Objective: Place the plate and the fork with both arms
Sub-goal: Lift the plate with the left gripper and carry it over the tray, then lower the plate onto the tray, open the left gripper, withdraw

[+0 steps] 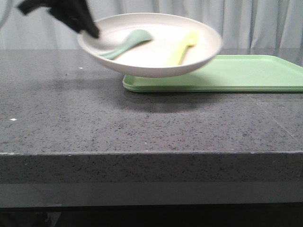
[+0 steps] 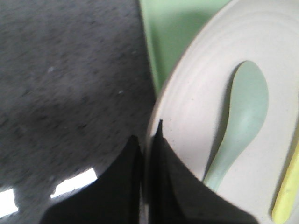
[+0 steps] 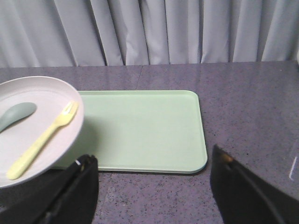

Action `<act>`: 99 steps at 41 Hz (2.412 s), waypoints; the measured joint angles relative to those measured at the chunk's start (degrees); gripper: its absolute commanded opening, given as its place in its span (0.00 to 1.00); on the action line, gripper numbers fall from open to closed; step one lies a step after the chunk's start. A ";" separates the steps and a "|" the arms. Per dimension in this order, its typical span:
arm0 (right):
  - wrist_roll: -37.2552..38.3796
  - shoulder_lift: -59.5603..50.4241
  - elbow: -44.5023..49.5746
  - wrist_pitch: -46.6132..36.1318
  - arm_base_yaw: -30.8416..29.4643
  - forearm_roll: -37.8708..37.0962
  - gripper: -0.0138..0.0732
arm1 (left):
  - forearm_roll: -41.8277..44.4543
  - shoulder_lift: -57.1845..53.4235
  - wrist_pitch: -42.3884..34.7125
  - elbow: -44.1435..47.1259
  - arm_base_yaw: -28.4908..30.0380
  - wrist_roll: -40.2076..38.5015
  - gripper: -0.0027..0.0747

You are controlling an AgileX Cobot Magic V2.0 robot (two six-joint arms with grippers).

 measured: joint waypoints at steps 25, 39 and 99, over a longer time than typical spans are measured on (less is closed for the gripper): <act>0.00 0.00 0.00 0.30 0.00 0.00 0.77 | 1.18 27.39 5.97 -38.17 -6.98 -14.93 0.01; 0.00 0.00 0.00 0.41 0.00 0.00 0.77 | 0.97 28.09 0.93 -38.42 -7.26 -18.71 0.01; 0.00 0.00 0.00 -0.59 0.00 0.00 0.77 | -0.02 23.14 10.23 -44.49 -7.83 -10.55 0.04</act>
